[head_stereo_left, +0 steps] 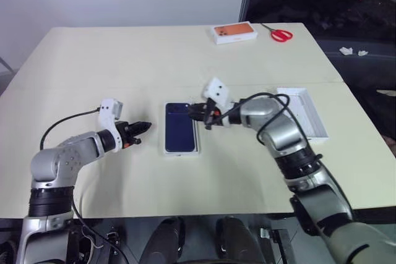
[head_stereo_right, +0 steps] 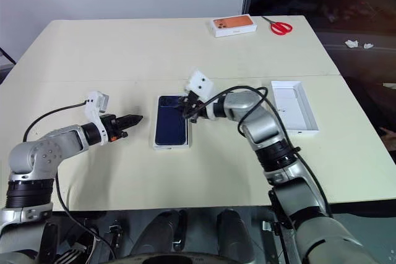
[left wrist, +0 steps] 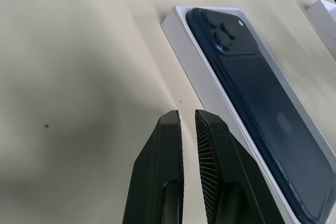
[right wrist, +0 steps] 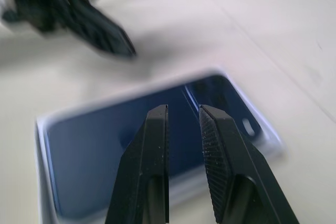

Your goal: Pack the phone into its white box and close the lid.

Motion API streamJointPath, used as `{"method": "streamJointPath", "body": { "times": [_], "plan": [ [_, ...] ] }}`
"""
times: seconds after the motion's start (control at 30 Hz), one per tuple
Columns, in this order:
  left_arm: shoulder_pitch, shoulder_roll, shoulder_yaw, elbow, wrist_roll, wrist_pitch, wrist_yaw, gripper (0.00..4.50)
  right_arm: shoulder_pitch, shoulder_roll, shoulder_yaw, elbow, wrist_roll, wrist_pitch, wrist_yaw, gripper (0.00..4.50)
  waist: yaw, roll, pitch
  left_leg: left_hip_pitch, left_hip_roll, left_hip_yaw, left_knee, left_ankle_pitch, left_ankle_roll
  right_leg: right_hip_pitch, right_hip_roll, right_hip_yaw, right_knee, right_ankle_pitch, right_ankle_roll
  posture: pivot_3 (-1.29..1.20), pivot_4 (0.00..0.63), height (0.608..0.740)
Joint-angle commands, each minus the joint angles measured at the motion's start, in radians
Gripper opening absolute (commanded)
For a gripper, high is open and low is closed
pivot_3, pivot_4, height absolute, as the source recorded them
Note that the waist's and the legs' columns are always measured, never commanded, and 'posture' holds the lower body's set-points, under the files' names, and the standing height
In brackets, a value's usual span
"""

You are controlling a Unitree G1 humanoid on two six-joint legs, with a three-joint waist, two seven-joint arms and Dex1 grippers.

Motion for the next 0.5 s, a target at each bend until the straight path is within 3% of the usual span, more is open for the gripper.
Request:
{"method": "streamJointPath", "body": {
  "times": [0.03,0.33,0.5],
  "plan": [
    [-0.008,-0.013,0.005,-0.011,0.015,-0.022,0.002,0.54,-0.042,0.095,0.017,0.042,-0.021,-0.010,-0.089,0.97,-0.001,0.000,0.000,0.000,0.000,0.000,0.000,0.000,0.000,0.000,0.000,0.000,0.000,0.000,0.000,0.00,0.150,0.740],
    [0.008,-0.046,0.013,-0.043,0.030,-0.015,0.024,0.54,-0.031,0.198,0.102,0.195,-0.111,-0.065,-0.164,0.97,-0.001,0.000,0.000,0.000,0.000,0.000,0.000,0.000,0.000,-0.002,0.000,0.000,0.001,0.000,0.000,0.00,0.150,0.740],
    [0.013,-0.052,0.005,-0.074,0.036,-0.014,0.031,0.54,-0.014,0.117,0.106,0.254,-0.168,-0.097,-0.160,0.97,-0.002,0.000,0.000,0.000,0.000,0.000,0.000,0.000,0.000,-0.001,0.000,0.000,0.002,0.000,0.000,0.00,0.150,0.740]
  ]
}}
